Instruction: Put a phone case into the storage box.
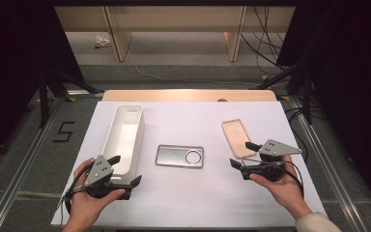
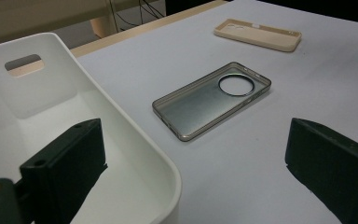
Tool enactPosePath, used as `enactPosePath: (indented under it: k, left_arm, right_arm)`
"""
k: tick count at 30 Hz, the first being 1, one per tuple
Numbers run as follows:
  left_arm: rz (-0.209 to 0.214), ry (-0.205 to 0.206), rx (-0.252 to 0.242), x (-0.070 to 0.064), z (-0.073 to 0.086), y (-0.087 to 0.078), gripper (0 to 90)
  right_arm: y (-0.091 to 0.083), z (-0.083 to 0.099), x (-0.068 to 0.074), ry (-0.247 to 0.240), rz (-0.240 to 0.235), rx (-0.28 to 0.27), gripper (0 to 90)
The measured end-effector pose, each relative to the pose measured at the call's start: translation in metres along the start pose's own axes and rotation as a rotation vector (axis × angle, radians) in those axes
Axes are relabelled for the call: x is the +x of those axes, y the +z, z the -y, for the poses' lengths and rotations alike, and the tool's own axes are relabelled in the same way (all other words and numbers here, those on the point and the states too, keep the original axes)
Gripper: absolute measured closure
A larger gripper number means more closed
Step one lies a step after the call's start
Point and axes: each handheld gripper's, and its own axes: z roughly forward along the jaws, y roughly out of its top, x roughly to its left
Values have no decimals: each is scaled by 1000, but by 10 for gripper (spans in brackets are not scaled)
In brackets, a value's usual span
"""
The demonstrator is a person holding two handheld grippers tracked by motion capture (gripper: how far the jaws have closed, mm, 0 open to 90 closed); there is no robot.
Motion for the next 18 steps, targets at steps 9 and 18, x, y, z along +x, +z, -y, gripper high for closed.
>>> enactPosePath:
  k: [9,18]
  left_arm:
    - [0,1,-2,0,0,0,49]
    - [4,5,0,-1,0,0,54]
  right_arm:
    - [2,-1,2,-6,2,3,177]
    - [28,-13,32,-141,-71,32,738]
